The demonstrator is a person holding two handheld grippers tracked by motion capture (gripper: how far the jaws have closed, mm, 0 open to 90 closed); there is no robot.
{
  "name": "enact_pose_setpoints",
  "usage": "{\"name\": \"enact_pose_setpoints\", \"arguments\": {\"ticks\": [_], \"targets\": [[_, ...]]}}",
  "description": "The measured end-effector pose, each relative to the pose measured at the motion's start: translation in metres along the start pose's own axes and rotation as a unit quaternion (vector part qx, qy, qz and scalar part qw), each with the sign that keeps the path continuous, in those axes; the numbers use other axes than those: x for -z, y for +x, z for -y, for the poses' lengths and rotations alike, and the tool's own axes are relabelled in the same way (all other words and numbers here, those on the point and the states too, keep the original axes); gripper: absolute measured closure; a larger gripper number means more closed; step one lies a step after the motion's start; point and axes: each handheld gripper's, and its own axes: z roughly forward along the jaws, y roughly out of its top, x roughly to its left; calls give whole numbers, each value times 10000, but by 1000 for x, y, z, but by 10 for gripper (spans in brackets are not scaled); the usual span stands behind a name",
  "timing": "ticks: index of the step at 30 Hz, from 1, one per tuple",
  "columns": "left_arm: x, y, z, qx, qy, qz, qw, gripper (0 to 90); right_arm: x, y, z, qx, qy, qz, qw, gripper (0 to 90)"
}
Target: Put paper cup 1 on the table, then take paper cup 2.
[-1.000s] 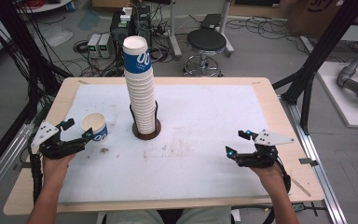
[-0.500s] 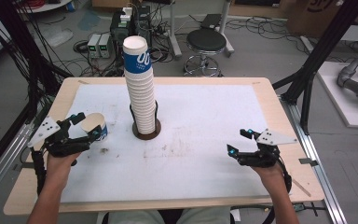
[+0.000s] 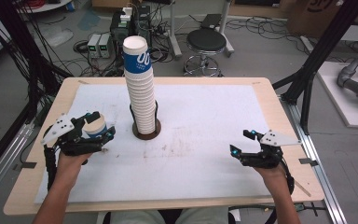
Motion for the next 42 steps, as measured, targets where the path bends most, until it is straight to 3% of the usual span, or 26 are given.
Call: {"name": "enact_pose_setpoints", "arguments": {"ticks": [7,14,18,26,33,42], "targets": [[-5,-5,-1,-29,36,115,9999,151,2,-2,0,-38,-30,38,10000,202],[-8,-10,-1,-7,13,238,9997,151,0,0,-4,-93,-38,-78,9999,202],[-9,-14,2,-23,88,253,9996,151,-5,0,-7,-196,2,-239,9995,201],[-10,-20,3,-86,190,228,9995,151,-16,3,-28,-109,-92,-538,9984,201],[-6,-17,2,-36,144,217,9997,152,-33,7,-67,-74,-170,-910,9957,201],[-7,-17,4,0,160,233,9996,153,-58,14,-120,209,-150,-1194,9925,201]]}}
